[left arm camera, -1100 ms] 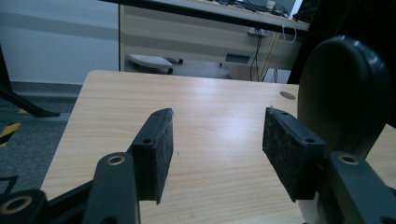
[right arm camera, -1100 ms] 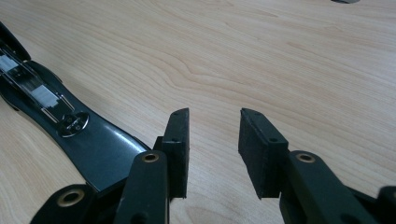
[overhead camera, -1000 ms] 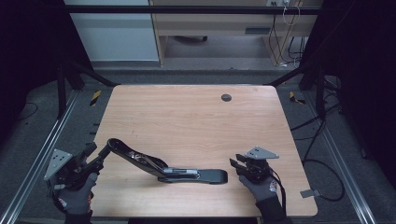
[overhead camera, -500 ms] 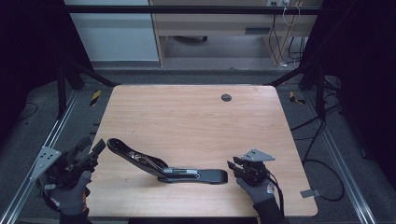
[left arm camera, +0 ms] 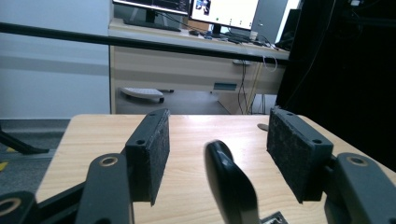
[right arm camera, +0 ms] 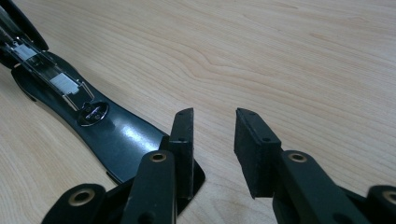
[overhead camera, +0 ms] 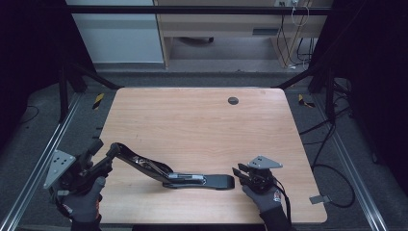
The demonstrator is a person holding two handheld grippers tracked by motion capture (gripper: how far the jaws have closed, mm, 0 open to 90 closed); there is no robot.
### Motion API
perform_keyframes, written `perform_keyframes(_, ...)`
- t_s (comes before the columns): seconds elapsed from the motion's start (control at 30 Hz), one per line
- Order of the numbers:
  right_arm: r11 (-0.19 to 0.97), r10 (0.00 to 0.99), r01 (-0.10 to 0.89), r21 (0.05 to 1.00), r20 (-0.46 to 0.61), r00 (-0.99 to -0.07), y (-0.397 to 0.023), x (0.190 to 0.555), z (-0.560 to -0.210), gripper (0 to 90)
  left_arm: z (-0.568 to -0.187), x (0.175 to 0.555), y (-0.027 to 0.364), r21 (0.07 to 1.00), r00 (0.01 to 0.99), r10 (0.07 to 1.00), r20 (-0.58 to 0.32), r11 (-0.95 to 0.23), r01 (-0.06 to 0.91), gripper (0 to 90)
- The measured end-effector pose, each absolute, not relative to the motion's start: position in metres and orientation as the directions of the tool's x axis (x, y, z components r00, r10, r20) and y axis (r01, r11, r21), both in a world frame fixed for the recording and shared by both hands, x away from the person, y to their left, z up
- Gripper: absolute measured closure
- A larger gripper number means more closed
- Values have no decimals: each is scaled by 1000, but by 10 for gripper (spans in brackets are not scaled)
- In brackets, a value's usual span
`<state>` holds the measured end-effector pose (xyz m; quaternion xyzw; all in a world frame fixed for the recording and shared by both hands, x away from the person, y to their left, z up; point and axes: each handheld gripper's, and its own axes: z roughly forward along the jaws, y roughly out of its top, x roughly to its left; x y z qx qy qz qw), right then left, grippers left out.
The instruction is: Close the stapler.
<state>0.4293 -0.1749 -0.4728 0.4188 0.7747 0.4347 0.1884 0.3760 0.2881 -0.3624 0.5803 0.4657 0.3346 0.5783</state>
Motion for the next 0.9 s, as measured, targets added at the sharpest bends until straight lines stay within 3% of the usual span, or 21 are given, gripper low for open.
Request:
perform_keyframes(0.17, 270, 808, 484, 832, 77, -583, -172, 426, -473, 716, -373, 379, 276, 977, 341, 928, -151, 88, 192, 385)
perform_keyframes(0.43, 285, 784, 490, 824, 94, -614, -168, 420, -477, 900, -388, 379, 268, 969, 344, 927, -148, 67, 237, 386)
perform_keyframes(0.9, 301, 763, 523, 797, 127, -633, -161, 418, -488, 900, -403, 387, 264, 956, 337, 928, -158, 58, 288, 414)
